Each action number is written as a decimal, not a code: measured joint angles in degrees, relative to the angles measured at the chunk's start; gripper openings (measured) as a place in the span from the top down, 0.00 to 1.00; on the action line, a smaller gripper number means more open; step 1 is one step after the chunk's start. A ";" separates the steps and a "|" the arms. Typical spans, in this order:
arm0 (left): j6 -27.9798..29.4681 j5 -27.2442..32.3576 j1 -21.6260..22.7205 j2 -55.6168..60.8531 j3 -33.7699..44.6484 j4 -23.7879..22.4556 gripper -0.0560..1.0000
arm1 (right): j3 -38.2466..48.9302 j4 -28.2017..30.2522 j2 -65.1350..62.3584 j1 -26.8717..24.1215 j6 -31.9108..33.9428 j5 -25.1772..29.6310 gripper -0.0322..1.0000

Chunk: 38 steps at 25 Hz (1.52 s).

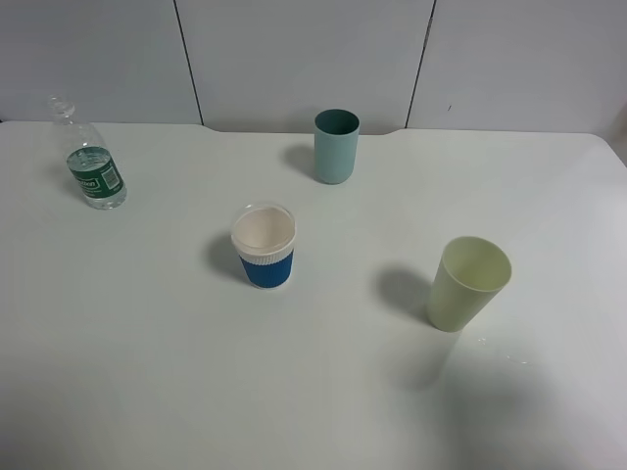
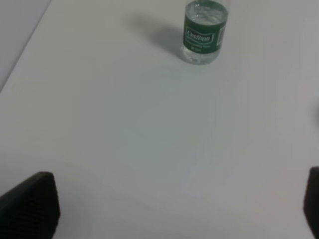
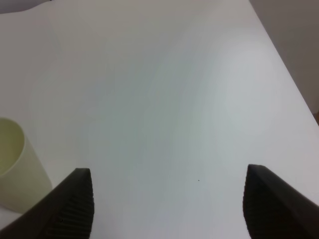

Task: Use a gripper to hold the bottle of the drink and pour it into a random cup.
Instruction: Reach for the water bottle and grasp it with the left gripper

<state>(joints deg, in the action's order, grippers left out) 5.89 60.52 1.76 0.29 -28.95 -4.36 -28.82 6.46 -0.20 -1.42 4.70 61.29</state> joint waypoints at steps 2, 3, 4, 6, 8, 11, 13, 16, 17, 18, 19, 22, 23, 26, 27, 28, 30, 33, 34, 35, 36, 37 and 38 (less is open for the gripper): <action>0.00 0.00 0.00 0.00 0.00 0.00 0.00 | 0.00 0.00 0.00 0.00 0.00 0.00 0.35; 0.00 0.00 0.00 0.00 0.00 0.00 0.00 | 0.00 0.00 0.00 0.00 0.00 0.00 0.35; 0.00 0.00 0.00 0.00 0.00 0.00 0.00 | 0.00 0.00 0.00 0.00 0.00 0.00 0.35; 0.00 0.00 0.00 0.00 0.00 0.00 0.00 | 0.00 0.00 0.00 0.00 0.00 0.00 0.35; 0.00 0.00 0.00 0.00 0.00 0.00 0.00 | 0.00 0.00 0.00 0.00 0.00 0.00 0.35; 0.00 0.00 0.00 0.00 0.00 0.00 0.00 | 0.00 0.00 0.00 0.00 0.00 0.00 0.35; 0.00 0.00 0.00 0.00 0.00 0.00 0.00 | 0.00 0.00 0.00 0.00 0.00 0.00 0.35; 0.21 0.00 0.00 0.00 0.00 -0.33 0.00 | 0.00 0.00 0.00 0.00 0.00 0.00 0.35; 0.21 0.00 0.00 0.00 0.00 -0.32 0.00 | 0.00 0.00 0.00 0.00 0.00 0.00 0.35; 0.21 0.00 0.00 0.00 0.00 -0.32 0.00 | 0.00 0.00 0.00 0.00 0.00 0.00 0.35; 0.21 0.00 0.00 0.00 0.00 -0.32 0.00 | 0.00 0.00 0.00 0.00 0.00 0.00 0.35; 0.21 0.00 0.00 0.00 0.00 -0.42 0.00 | 0.00 0.00 0.00 0.00 0.00 0.00 0.35; 0.21 0.00 0.00 0.00 0.00 -0.42 0.00 | 0.00 0.00 0.00 0.00 0.00 0.00 0.35; 0.21 0.00 0.00 0.00 0.00 -0.42 0.00 | 0.00 0.00 0.00 0.00 0.00 0.00 0.35; 0.21 0.00 0.00 0.00 0.00 -0.42 0.00 | 0.00 0.00 0.00 0.00 0.00 0.00 0.35; 0.21 0.00 0.00 0.00 0.00 -0.42 0.00 | 0.00 0.00 0.00 0.00 0.00 0.00 0.35; 0.21 0.00 0.00 0.00 0.00 -0.42 0.00 | 0.00 0.00 0.00 0.00 0.00 0.00 0.35; 0.21 -0.06 0.00 0.00 0.00 -0.42 0.00 | 0.00 0.00 0.00 0.00 0.00 0.00 0.35; 0.21 -0.11 0.00 0.00 -0.12 -0.42 0.00 | 0.00 0.00 0.00 0.00 0.00 0.00 0.35; 0.21 -0.31 0.00 -0.08 -0.44 -0.42 0.00 | 0.00 0.00 0.00 0.00 0.00 0.00 0.35; 0.21 -1.28 0.00 -0.39 -0.78 -0.42 0.00 | 0.00 0.00 0.00 0.00 0.00 0.00 0.35; 0.21 -2.15 0.00 -0.98 -1.24 -0.46 0.00 | 0.00 0.00 0.00 0.00 0.00 0.00 0.35; 0.21 -3.39 0.00 -1.73 -1.45 -0.46 0.00 | 0.00 0.00 0.00 0.00 0.00 0.00 0.35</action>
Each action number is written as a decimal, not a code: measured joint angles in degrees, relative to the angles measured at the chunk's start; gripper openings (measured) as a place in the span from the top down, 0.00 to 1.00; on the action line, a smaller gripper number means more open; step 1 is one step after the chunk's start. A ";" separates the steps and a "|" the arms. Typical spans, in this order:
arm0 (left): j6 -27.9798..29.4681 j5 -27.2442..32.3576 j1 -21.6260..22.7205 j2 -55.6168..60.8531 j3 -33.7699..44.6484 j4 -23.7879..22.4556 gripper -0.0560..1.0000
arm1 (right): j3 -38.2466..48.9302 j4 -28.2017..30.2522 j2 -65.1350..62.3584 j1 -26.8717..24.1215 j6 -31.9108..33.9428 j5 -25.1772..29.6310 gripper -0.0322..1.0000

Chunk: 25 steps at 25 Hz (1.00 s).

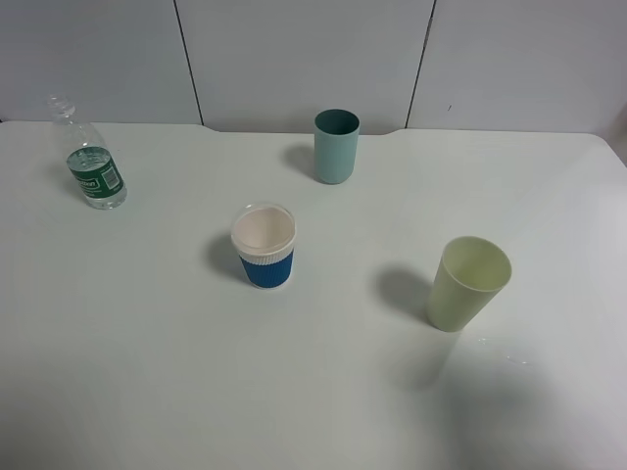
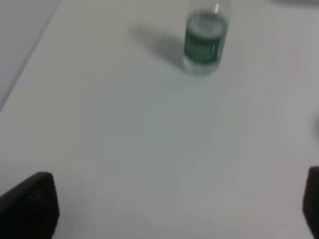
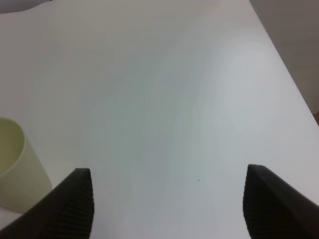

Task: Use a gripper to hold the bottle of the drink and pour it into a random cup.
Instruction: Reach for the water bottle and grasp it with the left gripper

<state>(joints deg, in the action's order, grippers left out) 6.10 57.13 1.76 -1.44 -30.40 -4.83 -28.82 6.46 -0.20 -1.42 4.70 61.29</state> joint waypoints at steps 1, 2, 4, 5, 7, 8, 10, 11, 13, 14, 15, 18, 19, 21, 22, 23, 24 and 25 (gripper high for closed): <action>0.00 -1.05 0.00 -1.03 -0.14 0.00 0.00 | 0.00 0.00 0.00 0.00 0.00 0.00 0.35; 0.00 -1.87 0.00 -2.28 -0.14 0.00 0.00 | 0.00 0.00 0.00 0.00 0.00 0.00 0.35; 0.00 -3.58 0.00 -5.04 -0.14 0.00 0.00 | 0.00 0.00 0.00 0.00 0.00 0.00 0.35; 0.00 -4.98 0.00 -6.76 -0.14 0.00 0.00 | 0.00 0.00 0.00 0.00 0.00 0.00 0.35; -0.23 -7.48 0.00 -10.48 -0.14 -0.52 0.00 | 0.00 0.00 0.00 0.00 0.00 0.00 0.35; -0.57 -8.78 0.00 -12.15 -0.19 -0.79 0.00 | 0.00 0.00 0.00 0.00 0.00 0.00 0.35; -1.54 -11.05 0.00 -16.15 -0.25 -1.48 0.00 | 0.00 0.00 0.00 0.00 0.00 0.00 0.35; -2.18 -11.92 0.00 -17.87 -0.25 -1.63 0.00 | 0.00 0.00 0.00 0.00 0.00 0.00 0.35; -2.82 -13.04 0.00 -21.94 -0.31 -1.69 0.00 | 0.00 0.00 0.00 0.00 0.00 0.00 0.35; -2.99 -13.49 0.00 -23.93 -0.31 -1.69 0.00 | 0.00 0.00 0.00 0.00 0.00 0.00 0.35; -3.04 -13.85 0.00 -25.58 -0.31 -1.69 0.00 | 0.00 0.00 0.00 0.00 0.00 0.00 0.35; -3.35 -15.11 0.00 -30.83 -0.31 -1.53 0.00 | 0.00 0.00 0.00 0.00 0.00 0.00 0.35; -3.81 -15.79 0.00 -32.46 -0.31 -1.42 0.00 | 0.00 0.00 0.00 0.00 0.00 0.00 0.35; -4.86 -17.06 0.00 -35.41 -0.31 -0.86 0.00 | 0.00 0.00 0.00 0.00 0.00 0.00 0.35; -5.19 -17.68 0.00 -36.56 -0.31 -0.78 0.00 | 0.00 0.00 0.00 0.00 0.00 0.00 0.35; -5.40 -18.29 0.00 -37.93 -0.31 -0.68 0.00 | 0.00 0.00 0.00 0.00 0.00 0.00 0.35; -5.54 -18.67 0.00 -39.28 -0.31 -0.68 0.00 | 0.00 0.00 0.00 0.00 0.00 0.00 0.35; -5.65 -19.18 0.00 -40.61 -0.31 -0.47 0.00 | 0.00 0.00 0.00 0.00 0.00 0.00 0.35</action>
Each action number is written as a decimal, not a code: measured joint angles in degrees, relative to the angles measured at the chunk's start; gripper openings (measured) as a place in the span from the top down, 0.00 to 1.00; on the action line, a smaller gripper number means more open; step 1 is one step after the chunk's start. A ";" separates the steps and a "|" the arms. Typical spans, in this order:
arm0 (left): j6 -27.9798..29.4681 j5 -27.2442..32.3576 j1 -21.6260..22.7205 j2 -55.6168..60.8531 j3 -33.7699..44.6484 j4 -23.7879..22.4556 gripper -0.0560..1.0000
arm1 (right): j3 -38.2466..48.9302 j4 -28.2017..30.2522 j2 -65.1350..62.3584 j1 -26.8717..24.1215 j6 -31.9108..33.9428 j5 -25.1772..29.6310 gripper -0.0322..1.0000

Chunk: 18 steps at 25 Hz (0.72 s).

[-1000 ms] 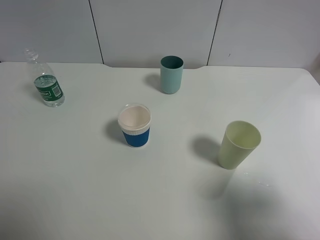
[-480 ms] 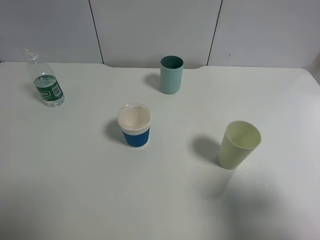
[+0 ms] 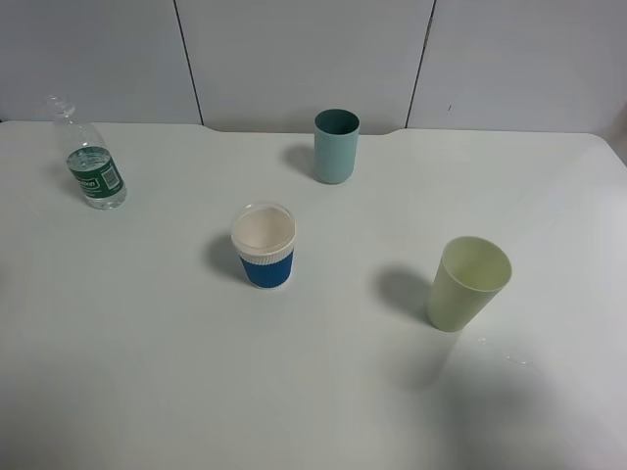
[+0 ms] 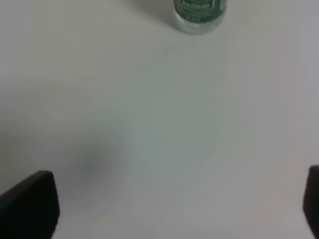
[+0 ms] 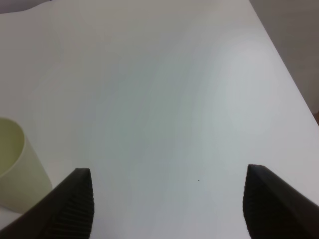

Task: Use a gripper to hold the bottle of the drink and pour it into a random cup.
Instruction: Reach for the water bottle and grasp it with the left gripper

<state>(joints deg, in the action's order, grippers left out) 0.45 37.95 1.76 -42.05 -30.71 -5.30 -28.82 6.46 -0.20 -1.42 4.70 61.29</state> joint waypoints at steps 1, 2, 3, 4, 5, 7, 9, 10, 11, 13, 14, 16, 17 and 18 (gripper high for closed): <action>-0.45 -0.52 0.00 -1.14 0.00 0.36 0.00 | 0.00 0.00 0.00 0.00 0.00 0.00 0.35; -0.45 -0.80 0.00 -2.45 0.00 1.10 0.00 | 0.00 0.00 0.00 0.00 0.00 0.00 0.35; -0.45 -1.18 0.00 -3.72 0.00 2.06 0.00 | 0.00 0.00 0.00 0.00 0.00 0.00 0.35; -0.94 -1.86 0.00 -4.72 0.00 3.06 0.00 | 0.00 0.00 0.00 0.00 0.00 0.00 0.35; -1.65 -2.63 0.00 -5.93 0.00 4.22 0.00 | 0.00 0.00 0.00 0.00 0.00 0.00 0.35; -2.85 -4.22 0.00 -8.12 0.00 6.35 0.00 | 0.00 0.00 0.00 0.00 0.00 0.00 0.35; -3.97 -6.20 0.00 -10.14 0.00 8.05 0.00 | 0.00 0.00 0.00 0.00 0.00 0.00 0.35; -4.48 -7.09 0.00 -11.39 0.00 8.88 0.00 | 0.00 0.00 0.00 0.00 0.00 0.00 0.35; -4.70 -8.10 0.00 -12.48 0.00 9.57 0.00 | 0.00 0.00 0.00 0.00 0.00 0.00 0.35; -4.88 -9.71 0.00 -15.43 0.00 10.80 0.00 | 0.00 0.00 0.00 0.00 0.00 0.00 0.35; -4.94 -10.80 0.00 -17.06 0.12 11.19 0.00 | 0.00 0.00 0.00 0.00 0.00 0.00 0.35; -5.06 -14.00 0.00 -20.01 1.07 11.71 0.00 | 0.00 0.00 0.00 0.00 0.00 0.00 0.35; -5.06 -15.66 0.00 -21.62 1.88 11.89 0.00 | 0.00 0.00 0.00 0.00 0.00 0.00 0.35; -5.06 -18.00 0.00 -23.17 2.60 12.00 0.00 | 0.00 0.00 0.00 0.00 0.00 0.00 0.35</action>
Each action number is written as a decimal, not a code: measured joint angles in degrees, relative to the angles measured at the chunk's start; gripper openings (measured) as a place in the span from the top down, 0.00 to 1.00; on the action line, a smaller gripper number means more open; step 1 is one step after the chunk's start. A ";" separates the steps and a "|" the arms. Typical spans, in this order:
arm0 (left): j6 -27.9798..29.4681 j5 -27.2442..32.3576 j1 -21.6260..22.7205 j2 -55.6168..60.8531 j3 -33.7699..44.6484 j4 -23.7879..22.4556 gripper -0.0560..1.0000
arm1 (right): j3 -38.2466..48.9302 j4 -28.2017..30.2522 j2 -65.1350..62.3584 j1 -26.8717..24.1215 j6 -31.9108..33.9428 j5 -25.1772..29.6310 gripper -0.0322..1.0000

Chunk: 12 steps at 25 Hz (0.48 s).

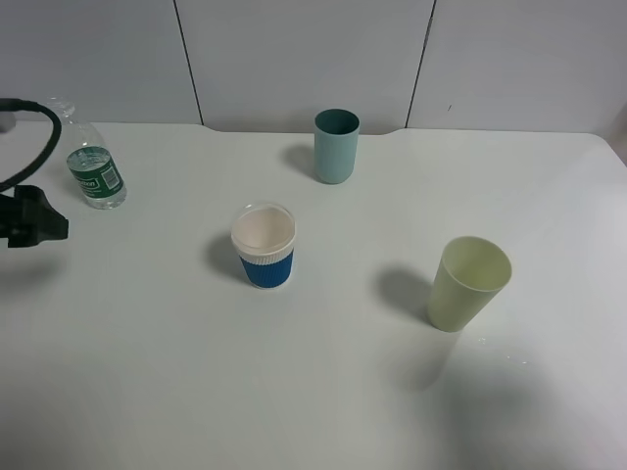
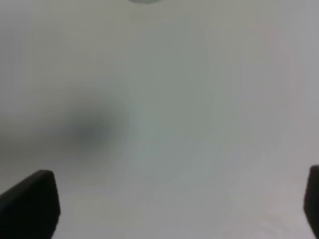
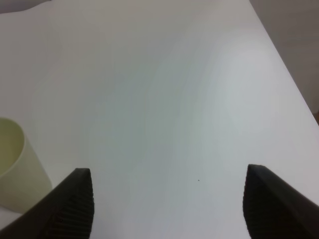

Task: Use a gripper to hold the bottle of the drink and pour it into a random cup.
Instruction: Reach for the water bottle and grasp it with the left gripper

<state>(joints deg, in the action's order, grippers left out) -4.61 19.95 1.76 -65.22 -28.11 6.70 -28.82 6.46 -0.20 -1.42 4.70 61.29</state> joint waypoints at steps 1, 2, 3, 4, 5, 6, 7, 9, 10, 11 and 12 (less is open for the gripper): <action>0.00 -2.55 0.00 -1.27 0.87 0.25 0.00 | 0.00 0.00 0.00 0.00 0.00 0.00 0.35; 0.00 -4.62 0.00 -2.79 1.51 0.57 0.00 | 0.00 0.00 0.00 0.00 0.00 0.00 0.35; 0.12 -6.87 0.00 -4.23 2.09 1.05 0.00 | 0.00 0.00 0.00 0.00 0.00 0.00 0.35; 0.23 -8.32 0.00 -5.41 2.21 1.33 0.00 | 0.00 0.00 0.00 0.00 0.00 0.00 0.35; 0.48 -10.14 0.00 -6.73 2.23 1.59 0.00 | 0.00 0.00 0.00 0.00 0.00 0.00 0.35; 0.69 -11.92 0.00 -7.95 2.29 1.77 0.00 | 0.00 0.00 0.00 0.00 0.00 0.00 0.35; 0.99 -13.38 0.00 -9.10 2.31 1.83 0.00 | 0.00 0.00 0.00 0.00 0.00 0.00 0.35; 1.40 -16.22 0.00 -11.10 2.50 1.90 0.00 | 0.00 0.00 0.00 0.00 0.00 0.00 0.35; 1.53 -17.22 0.00 -12.22 2.51 1.64 0.00 | 0.00 0.00 0.00 0.00 0.00 0.00 0.35; 1.67 -18.65 0.00 -13.09 2.51 1.15 0.00 | 0.00 0.00 0.00 0.00 0.00 0.00 0.35; 1.71 -20.32 0.00 -14.08 2.53 0.17 0.00 | 0.00 0.00 0.00 0.00 0.00 0.00 0.35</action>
<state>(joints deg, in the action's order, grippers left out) -2.90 -0.37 1.76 -79.30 -25.58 6.87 -28.82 6.46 -0.20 -1.42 4.70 61.29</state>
